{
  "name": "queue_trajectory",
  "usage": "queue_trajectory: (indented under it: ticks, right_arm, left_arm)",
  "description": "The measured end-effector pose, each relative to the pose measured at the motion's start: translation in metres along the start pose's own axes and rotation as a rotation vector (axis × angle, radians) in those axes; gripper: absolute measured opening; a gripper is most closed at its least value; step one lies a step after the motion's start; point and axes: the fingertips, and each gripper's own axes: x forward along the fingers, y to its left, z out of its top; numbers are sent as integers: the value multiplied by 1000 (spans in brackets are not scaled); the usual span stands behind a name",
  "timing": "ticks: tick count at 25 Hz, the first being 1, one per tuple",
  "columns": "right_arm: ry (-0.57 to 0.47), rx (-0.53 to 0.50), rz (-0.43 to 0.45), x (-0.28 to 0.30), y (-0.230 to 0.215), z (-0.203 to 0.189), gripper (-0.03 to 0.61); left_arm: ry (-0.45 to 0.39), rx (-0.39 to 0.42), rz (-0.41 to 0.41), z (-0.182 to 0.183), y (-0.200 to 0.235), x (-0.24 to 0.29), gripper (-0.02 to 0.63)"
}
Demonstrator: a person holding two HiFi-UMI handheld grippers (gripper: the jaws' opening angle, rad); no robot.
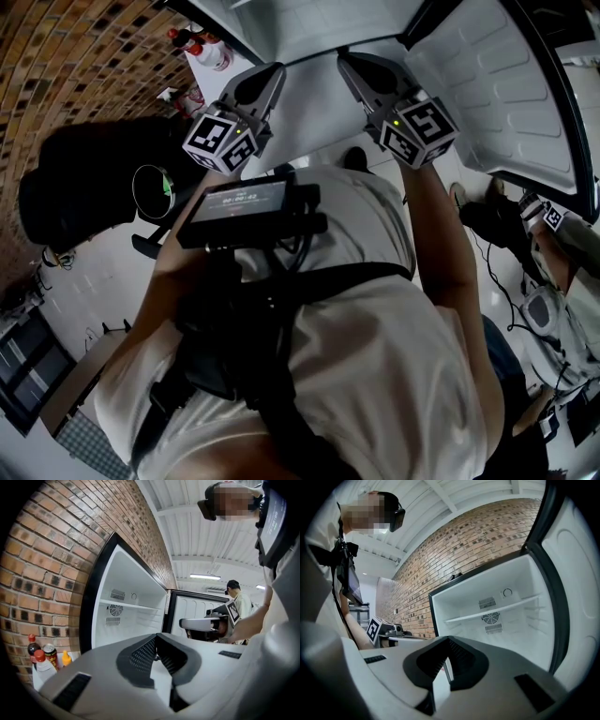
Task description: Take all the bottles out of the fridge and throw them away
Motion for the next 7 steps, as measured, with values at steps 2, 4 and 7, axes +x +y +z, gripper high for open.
queue_trajectory:
  ticks: [2, 4, 7]
  right_arm:
    - [-4, -10, -4, 0, -2, 2, 2]
    - [-3, -20, -9, 1, -1, 2, 2]
    - [-5, -19, -14, 4, 2, 3, 2]
  left_arm:
    - [-1, 1, -1, 1, 1, 2, 0]
    - [-1, 1, -4, 1, 2, 1, 0]
    - [3, 3, -10, 2, 4, -2, 0]
